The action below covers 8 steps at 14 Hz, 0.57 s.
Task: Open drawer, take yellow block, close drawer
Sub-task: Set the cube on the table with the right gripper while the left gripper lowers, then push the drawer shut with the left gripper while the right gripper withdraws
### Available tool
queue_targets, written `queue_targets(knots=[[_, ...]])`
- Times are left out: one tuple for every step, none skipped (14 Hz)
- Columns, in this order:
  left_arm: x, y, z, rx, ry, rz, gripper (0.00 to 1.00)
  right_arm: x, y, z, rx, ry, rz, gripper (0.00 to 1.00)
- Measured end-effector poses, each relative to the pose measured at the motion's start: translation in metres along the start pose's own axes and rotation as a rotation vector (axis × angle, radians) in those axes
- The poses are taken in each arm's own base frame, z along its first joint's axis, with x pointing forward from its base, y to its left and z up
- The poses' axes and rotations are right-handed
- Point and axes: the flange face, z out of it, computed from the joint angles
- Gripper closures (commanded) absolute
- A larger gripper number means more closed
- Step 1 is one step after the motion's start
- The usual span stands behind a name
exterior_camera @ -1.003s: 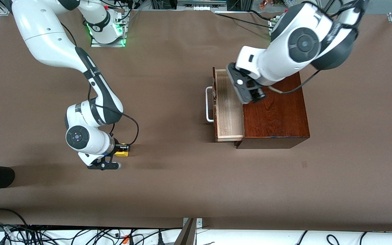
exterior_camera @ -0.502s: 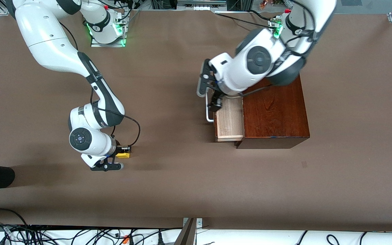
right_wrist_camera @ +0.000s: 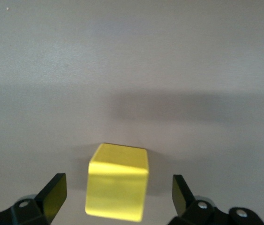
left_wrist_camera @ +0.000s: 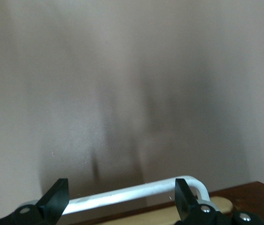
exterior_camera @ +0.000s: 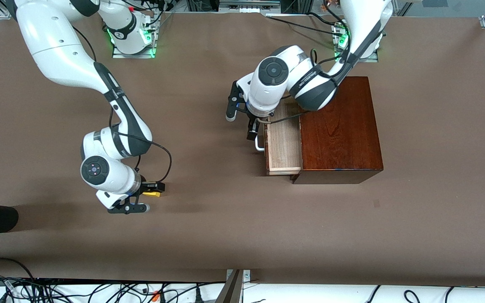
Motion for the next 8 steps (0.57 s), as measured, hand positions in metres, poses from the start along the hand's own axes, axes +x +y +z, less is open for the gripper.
queue_targets(knots=[[0.001, 0.000, 0.008, 0.007, -0.009, 0.004, 0.00, 0.000, 0.003, -0.016, -0.013, -0.010, 0.003, 0.00], [0.002, -0.001, 0.014, 0.011, -0.014, 0.007, 0.00, -0.002, 0.006, -0.038, -0.028, -0.022, 0.008, 0.00], [0.003, 0.000, 0.016, 0.009, -0.016, 0.008, 0.00, -0.006, 0.009, -0.063, -0.042, -0.032, 0.013, 0.00], [0.003, 0.000, 0.016, 0.010, -0.017, 0.008, 0.00, -0.011, 0.011, -0.088, -0.056, -0.041, 0.018, 0.00], [0.002, 0.000, 0.016, 0.011, -0.021, 0.010, 0.00, -0.017, 0.012, -0.112, -0.069, -0.052, 0.021, 0.00], [0.002, 0.000, 0.017, 0.015, -0.027, 0.016, 0.00, -0.024, 0.014, -0.132, -0.083, -0.069, 0.024, 0.00], [0.001, -0.001, 0.018, 0.022, -0.038, 0.022, 0.00, -0.031, 0.016, -0.150, -0.096, -0.087, 0.027, 0.00], [0.001, -0.001, 0.018, 0.027, -0.041, 0.026, 0.00, -0.037, 0.018, -0.166, -0.106, -0.099, 0.025, 0.00]])
